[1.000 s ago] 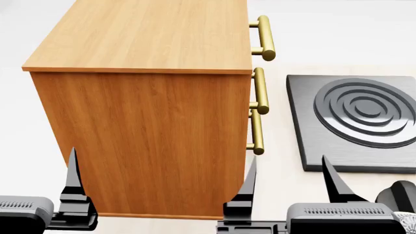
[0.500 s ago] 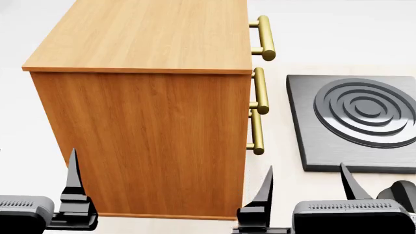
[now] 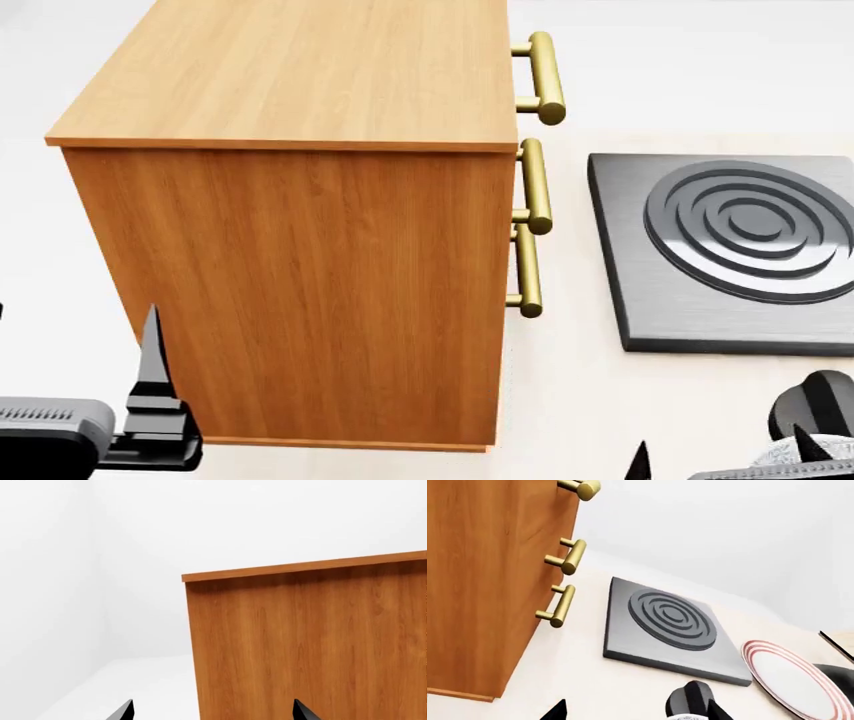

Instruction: Put the bowl on the top of the cabinet.

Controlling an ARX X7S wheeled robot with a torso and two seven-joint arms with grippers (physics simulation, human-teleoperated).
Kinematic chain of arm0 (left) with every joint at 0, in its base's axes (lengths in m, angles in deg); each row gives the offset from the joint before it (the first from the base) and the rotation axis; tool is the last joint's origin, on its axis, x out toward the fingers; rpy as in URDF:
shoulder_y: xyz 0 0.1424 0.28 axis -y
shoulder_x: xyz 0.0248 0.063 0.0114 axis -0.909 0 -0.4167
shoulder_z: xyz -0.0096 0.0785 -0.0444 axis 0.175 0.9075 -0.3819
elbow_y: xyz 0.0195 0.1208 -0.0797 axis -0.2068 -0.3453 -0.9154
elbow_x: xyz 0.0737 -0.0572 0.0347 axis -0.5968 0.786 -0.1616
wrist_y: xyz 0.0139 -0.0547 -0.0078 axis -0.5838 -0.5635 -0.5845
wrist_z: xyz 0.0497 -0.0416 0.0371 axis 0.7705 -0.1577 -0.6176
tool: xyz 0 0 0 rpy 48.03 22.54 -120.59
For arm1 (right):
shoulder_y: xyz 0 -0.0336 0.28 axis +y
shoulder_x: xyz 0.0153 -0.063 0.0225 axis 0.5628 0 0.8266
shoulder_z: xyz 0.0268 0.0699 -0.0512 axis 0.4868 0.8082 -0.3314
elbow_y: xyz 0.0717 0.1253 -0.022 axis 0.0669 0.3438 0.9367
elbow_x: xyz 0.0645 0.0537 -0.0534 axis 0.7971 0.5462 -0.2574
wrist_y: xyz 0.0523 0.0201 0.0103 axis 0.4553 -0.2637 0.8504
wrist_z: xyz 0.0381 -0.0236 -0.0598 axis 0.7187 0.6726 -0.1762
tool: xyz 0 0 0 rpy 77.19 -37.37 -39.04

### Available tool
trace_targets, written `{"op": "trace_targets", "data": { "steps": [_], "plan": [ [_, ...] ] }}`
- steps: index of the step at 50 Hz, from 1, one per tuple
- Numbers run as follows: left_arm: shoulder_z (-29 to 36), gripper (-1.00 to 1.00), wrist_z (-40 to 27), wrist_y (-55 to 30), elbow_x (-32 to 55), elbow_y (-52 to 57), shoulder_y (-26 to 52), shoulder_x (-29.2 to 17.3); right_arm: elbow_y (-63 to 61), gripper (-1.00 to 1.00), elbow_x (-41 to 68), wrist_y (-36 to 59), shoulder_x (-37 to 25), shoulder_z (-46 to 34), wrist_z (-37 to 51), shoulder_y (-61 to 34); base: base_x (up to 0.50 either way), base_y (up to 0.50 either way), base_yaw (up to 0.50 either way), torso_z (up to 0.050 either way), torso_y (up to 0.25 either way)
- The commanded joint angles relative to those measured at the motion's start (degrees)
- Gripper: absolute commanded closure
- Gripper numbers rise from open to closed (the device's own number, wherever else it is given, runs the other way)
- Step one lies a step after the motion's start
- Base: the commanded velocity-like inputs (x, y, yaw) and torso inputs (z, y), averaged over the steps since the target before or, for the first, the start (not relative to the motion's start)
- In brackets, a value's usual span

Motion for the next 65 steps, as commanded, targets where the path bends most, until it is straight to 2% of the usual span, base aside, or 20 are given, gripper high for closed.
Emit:
{"op": "trace_targets", "data": {
  "steps": [1,19,65],
  "plan": [
    [0.6,-1.0,-0.5,-0.54,-0.08,0.41,0.27,-0.29,-1.48,-1.0,13.72,-0.35,-9.59,3.06,11.9,3.66,0.0,0.0,0.0,0.0,0.0],
    [1.38,-1.0,-1.17,-0.73,0.02,0.51,0.55,-0.56,2.16,-1.0,6.03,-8.92,-12.19,-1.09,10.15,11.63,0.0,0.0,0.0,0.0,0.0],
    [2.29,-1.0,-2.51,-1.07,0.58,0.93,0.8,-1.72,10.46,-1.0,-1.67,-14.52,-11.96,-10.59,7.71,13.44,0.0,0.0,0.0,0.0,0.0]
  ]
}}
